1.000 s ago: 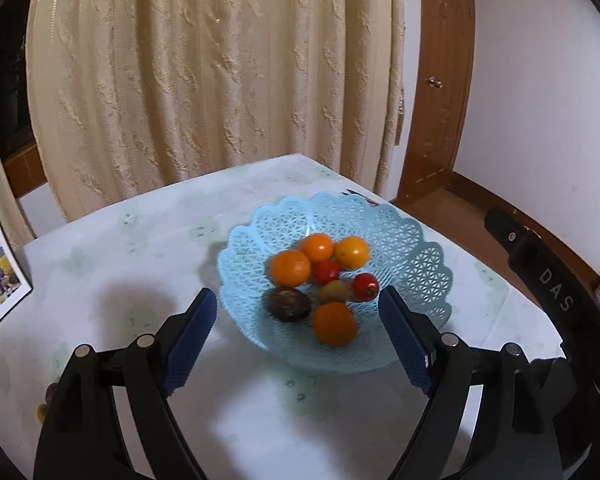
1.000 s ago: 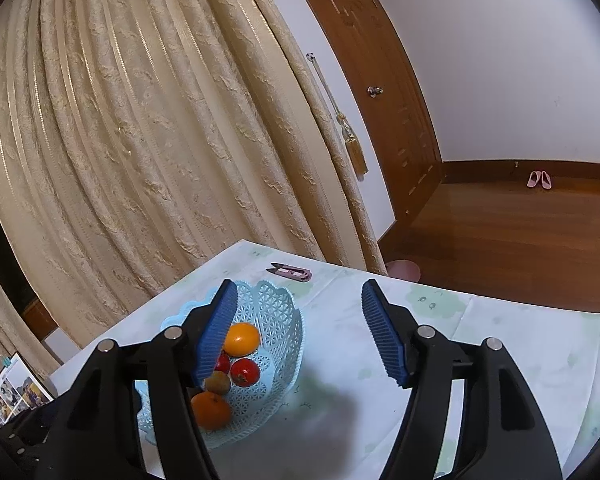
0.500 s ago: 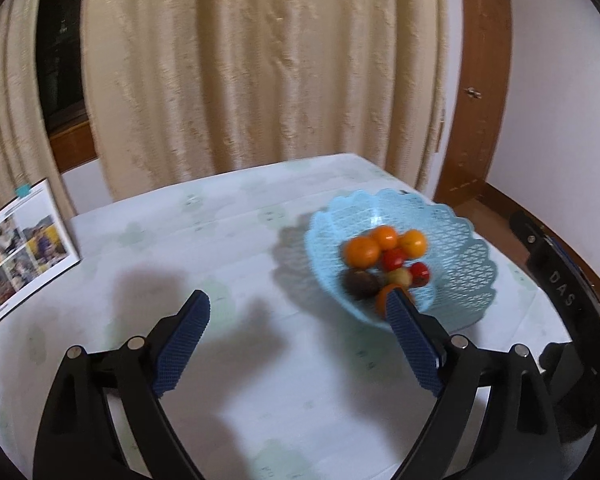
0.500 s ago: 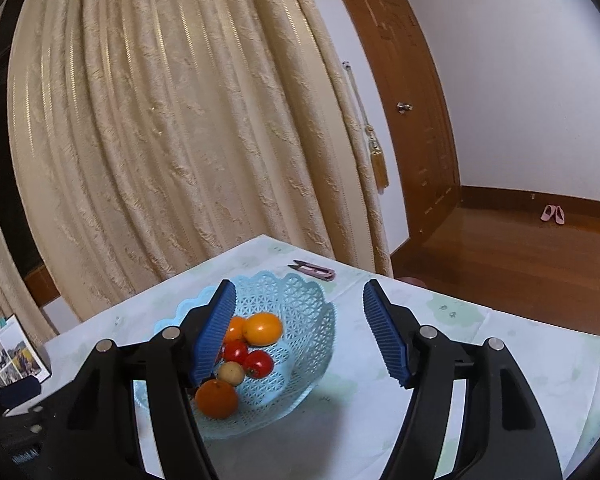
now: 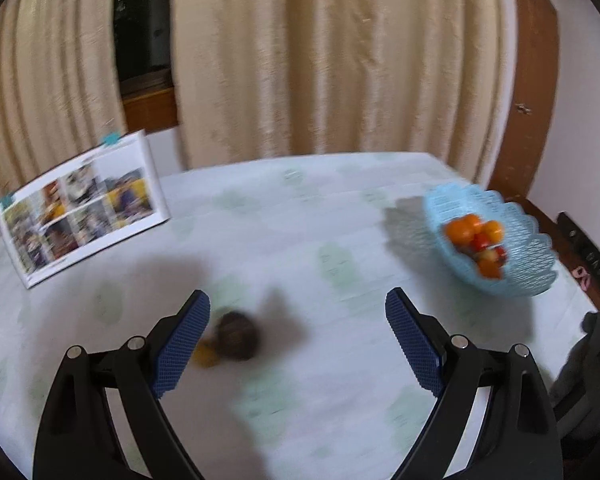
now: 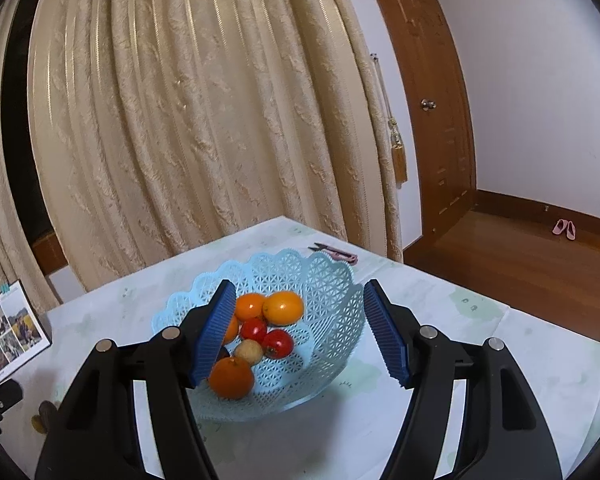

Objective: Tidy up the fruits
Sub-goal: 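Move both open tools back to the last two fruits, then grasp the small yellow fruit with the left tool while the right tool grasps the dark fruit, then release the dark fruit into the basket with the right tool while the left tool drops its fruit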

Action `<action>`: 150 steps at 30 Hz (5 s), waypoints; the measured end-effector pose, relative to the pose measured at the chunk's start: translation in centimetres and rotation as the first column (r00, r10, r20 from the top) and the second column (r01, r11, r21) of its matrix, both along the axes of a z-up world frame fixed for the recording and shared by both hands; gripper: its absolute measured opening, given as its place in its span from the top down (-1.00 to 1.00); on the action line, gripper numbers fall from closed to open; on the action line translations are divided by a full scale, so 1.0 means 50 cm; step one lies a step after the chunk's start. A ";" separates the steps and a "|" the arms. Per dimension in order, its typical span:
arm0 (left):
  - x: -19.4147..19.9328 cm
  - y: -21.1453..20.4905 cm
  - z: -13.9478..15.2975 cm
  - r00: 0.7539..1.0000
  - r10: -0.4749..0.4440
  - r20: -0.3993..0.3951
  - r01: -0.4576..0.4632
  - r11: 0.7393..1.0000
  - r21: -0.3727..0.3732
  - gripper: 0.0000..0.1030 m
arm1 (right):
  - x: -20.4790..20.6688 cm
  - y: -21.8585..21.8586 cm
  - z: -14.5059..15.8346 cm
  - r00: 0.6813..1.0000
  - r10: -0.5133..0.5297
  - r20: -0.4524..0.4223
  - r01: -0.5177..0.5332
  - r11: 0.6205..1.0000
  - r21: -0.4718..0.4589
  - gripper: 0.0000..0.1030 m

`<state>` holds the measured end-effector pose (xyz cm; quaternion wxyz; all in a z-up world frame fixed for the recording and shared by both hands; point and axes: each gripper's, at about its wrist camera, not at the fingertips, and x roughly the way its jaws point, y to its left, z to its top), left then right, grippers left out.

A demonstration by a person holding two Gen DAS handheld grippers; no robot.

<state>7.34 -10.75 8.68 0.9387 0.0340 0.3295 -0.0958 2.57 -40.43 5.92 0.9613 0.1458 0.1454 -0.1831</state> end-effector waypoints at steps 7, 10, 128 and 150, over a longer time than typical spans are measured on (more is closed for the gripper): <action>-0.009 0.109 -0.047 0.995 0.096 -0.041 -0.094 0.995 0.038 -0.73 | 0.008 0.031 -0.009 0.998 0.053 -0.026 -0.055 0.998 -0.040 -0.32; -0.011 0.133 -0.071 0.993 0.101 -0.054 -0.097 0.992 0.075 -0.73 | 0.014 0.051 -0.014 0.994 0.096 -0.046 -0.099 0.993 -0.063 -0.49; -0.034 0.146 -0.048 0.989 0.128 -0.074 -0.125 0.991 0.045 0.44 | 0.110 0.084 0.015 0.938 0.293 -0.186 -0.275 0.954 0.116 0.21; -0.009 -0.066 -0.024 0.997 -0.058 -0.053 0.063 0.993 0.099 0.44 | 0.051 -0.075 -0.013 0.993 0.094 -0.076 -0.077 0.977 0.201 -0.23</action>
